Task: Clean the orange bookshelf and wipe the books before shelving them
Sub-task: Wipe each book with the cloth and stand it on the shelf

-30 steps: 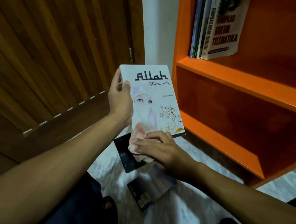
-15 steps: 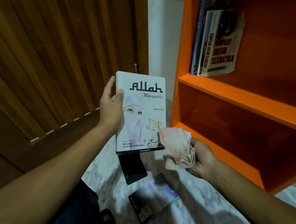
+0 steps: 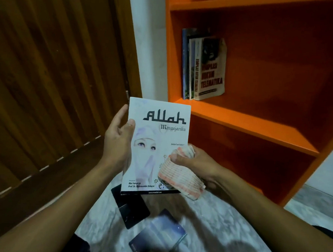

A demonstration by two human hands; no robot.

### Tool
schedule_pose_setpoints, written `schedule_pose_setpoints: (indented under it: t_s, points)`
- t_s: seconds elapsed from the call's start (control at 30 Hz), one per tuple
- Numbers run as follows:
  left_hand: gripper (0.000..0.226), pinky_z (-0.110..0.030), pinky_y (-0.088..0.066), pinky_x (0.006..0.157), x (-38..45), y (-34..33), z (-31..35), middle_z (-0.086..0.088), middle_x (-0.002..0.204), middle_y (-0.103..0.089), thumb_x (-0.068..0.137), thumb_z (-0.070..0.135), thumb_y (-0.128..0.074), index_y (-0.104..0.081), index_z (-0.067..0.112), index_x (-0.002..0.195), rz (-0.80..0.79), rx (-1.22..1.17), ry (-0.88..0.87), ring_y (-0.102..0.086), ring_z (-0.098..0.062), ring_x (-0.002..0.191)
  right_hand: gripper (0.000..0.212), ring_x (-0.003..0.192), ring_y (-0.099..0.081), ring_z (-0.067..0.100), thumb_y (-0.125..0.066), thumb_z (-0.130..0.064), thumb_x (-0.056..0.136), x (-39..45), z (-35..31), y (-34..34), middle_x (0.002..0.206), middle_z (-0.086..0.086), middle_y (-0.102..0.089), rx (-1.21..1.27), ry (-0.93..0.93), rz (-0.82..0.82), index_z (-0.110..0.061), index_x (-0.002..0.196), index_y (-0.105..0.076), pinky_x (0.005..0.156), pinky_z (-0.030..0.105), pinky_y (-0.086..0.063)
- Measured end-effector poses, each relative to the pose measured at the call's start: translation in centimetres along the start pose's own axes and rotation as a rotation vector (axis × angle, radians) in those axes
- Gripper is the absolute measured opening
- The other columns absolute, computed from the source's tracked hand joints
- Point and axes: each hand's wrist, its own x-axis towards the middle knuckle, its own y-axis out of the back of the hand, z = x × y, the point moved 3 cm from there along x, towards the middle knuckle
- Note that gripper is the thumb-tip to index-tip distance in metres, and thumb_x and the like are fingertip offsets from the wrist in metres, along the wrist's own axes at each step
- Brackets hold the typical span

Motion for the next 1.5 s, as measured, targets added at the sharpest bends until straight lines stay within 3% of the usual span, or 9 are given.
schedule_pose_setpoints:
  t_s: [0.4,0.53,0.67,0.77,0.9,1.13,1.17,1.2,1.5]
  points:
    - [0.043,-0.056,-0.052,0.1,3.0,-2.5,1.6,0.006,0.128,-0.068,0.1,0.025,-0.058,-0.048,0.036,0.14,-0.304,0.252,0.191,-0.069,-0.024,0.111,0.029,0.107,-0.069,0.025,-0.071,-0.012,0.089,0.7,-6.5,5.8,0.115,0.007,-0.072,-0.034,0.257,0.153,-0.014,0.117,-0.063,0.093,0.048,-0.055]
    - [0.029,-0.038,-0.063,0.077,4.9,-5.2,3.0,0.001,0.12,-0.068,0.1,0.011,-0.057,-0.06,0.032,0.12,-0.269,0.253,0.114,-0.069,-0.026,0.105,0.019,0.098,-0.071,0.02,-0.071,-0.011,0.089,1.6,-10.7,8.9,0.107,0.006,-0.073,-0.117,0.317,0.243,-0.015,0.106,-0.063,0.074,0.029,-0.058]
    - [0.017,-0.027,-0.062,0.063,8.2,-9.9,3.9,0.0,0.105,-0.065,0.099,0.007,-0.058,-0.061,0.02,0.111,-0.192,0.282,-0.005,-0.067,-0.02,0.091,0.048,0.1,-0.068,0.021,-0.075,-0.032,0.085,2.6,-14.8,11.9,0.12,-0.006,-0.065,-0.366,0.388,0.564,-0.028,0.127,-0.054,0.083,0.044,-0.059]
    - [0.009,-0.028,-0.052,0.08,11.5,-13.6,2.8,-0.012,0.094,-0.057,0.098,0.012,-0.062,-0.058,0.013,0.106,-0.138,0.324,-0.037,-0.059,-0.023,0.081,0.056,0.08,-0.06,0.003,-0.071,-0.028,0.09,2.3,-16.7,13.2,0.111,-0.011,-0.056,-0.395,0.43,0.706,-0.024,0.139,-0.044,0.066,0.017,-0.051]
    - [0.016,-0.023,-0.039,0.052,15.3,-18.3,1.3,-0.008,0.08,-0.046,0.097,0.013,-0.062,-0.048,0.007,0.092,-0.042,0.435,-0.095,-0.046,-0.019,0.068,0.049,0.064,-0.05,-0.007,-0.069,-0.027,0.092,2.3,-16.5,15.3,0.087,-0.023,-0.047,-0.397,0.43,0.74,-0.022,0.136,-0.047,0.047,0.006,-0.04]
    - [0.021,-0.021,-0.018,0.055,20.3,-24.3,-2.0,-0.019,0.099,-0.045,0.094,-0.004,-0.051,-0.037,0.01,0.088,0.125,0.506,-0.016,-0.034,-0.019,0.07,0.036,0.087,-0.066,0.014,-0.067,-0.037,0.092,3.3,-14.8,18.4,0.1,-0.012,-0.063,-0.403,0.4,0.745,-0.025,0.124,-0.055,0.075,0.042,-0.059]
    - [0.015,-0.016,-0.032,0.08,20.6,-24.7,-1.9,-0.02,0.102,-0.044,0.094,-0.005,-0.049,-0.041,0.008,0.093,0.146,0.51,-0.009,-0.037,-0.021,0.071,0.037,0.09,-0.067,0.016,-0.067,-0.038,0.092,3.5,-14.6,18.7,0.103,-0.009,-0.064,-0.404,0.393,0.742,-0.025,0.125,-0.055,0.079,0.047,-0.058]
    - [0.011,-0.041,-0.049,0.073,21.1,-25.0,-1.9,-0.022,0.108,-0.046,0.094,-0.005,-0.048,-0.047,0.005,0.1,0.167,0.513,-0.004,-0.045,-0.027,0.077,0.039,0.092,-0.066,0.016,-0.067,-0.039,0.092,3.7,-14.3,19.0,0.106,-0.008,-0.065,-0.399,0.387,0.738,-0.024,0.126,-0.055,0.081,0.048,-0.057]
    - [0.031,-0.037,-0.054,0.085,23.5,-26.5,-2.2,-0.015,0.123,-0.049,0.09,0.005,-0.065,-0.052,0.007,0.118,0.208,0.548,-0.056,-0.06,-0.031,0.105,0.031,0.088,-0.069,0.016,-0.068,-0.036,0.09,5.3,-12.7,19.7,0.101,-0.006,-0.069,-0.326,0.366,0.702,-0.025,0.118,-0.059,0.081,0.051,-0.057]
